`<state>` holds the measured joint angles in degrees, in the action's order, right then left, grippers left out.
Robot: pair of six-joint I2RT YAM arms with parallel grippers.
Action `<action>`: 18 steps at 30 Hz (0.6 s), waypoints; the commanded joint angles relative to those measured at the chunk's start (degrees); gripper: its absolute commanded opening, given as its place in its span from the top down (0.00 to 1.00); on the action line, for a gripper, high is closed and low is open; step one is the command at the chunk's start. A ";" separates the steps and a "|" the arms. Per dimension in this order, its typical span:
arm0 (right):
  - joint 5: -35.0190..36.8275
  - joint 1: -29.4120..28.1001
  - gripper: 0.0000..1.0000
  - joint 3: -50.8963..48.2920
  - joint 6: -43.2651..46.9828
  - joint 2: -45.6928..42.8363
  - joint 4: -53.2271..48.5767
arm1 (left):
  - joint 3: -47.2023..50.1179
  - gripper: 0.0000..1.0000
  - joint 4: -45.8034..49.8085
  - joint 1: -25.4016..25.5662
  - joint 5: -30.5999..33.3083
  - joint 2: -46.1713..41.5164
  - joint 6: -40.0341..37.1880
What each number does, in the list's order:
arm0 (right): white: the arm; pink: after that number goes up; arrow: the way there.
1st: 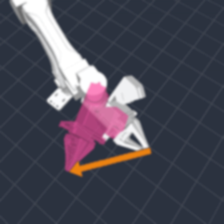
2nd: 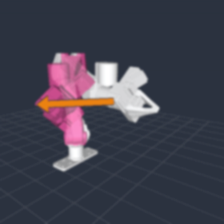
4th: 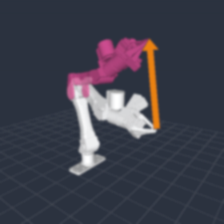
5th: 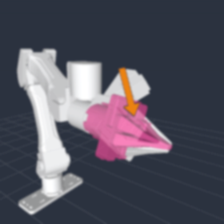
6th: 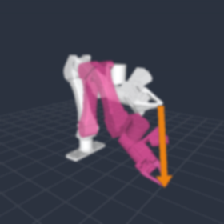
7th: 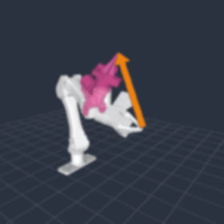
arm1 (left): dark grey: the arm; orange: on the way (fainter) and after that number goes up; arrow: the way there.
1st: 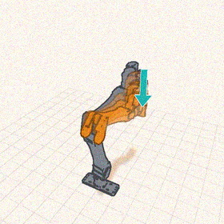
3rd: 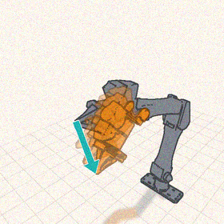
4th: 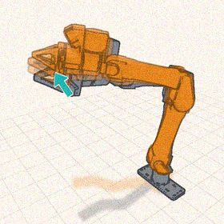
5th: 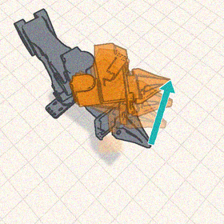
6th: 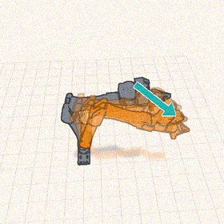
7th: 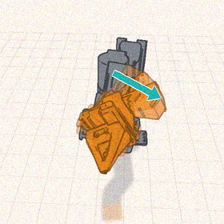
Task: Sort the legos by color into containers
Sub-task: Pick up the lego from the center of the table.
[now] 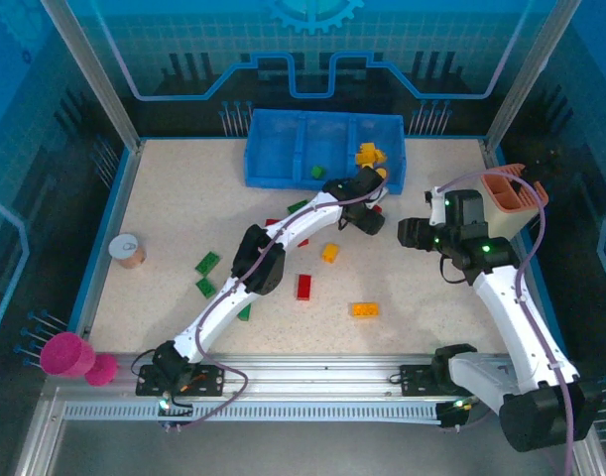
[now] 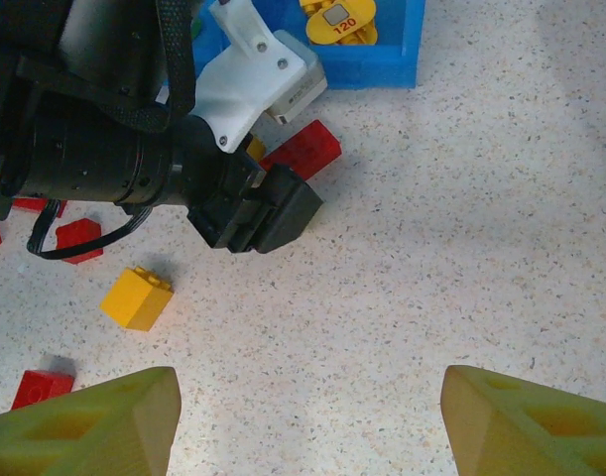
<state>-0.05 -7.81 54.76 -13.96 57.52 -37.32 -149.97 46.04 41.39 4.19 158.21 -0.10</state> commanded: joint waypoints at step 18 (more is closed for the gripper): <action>1.04 0.81 0.26 -0.14 0.42 0.75 1.86 | 21.25 0.74 -5.63 -0.20 0.11 -14.42 2.97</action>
<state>1.04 -7.79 54.85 -13.72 58.43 -36.40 -134.69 40.84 41.25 4.08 149.80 1.48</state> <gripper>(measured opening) 0.741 0.315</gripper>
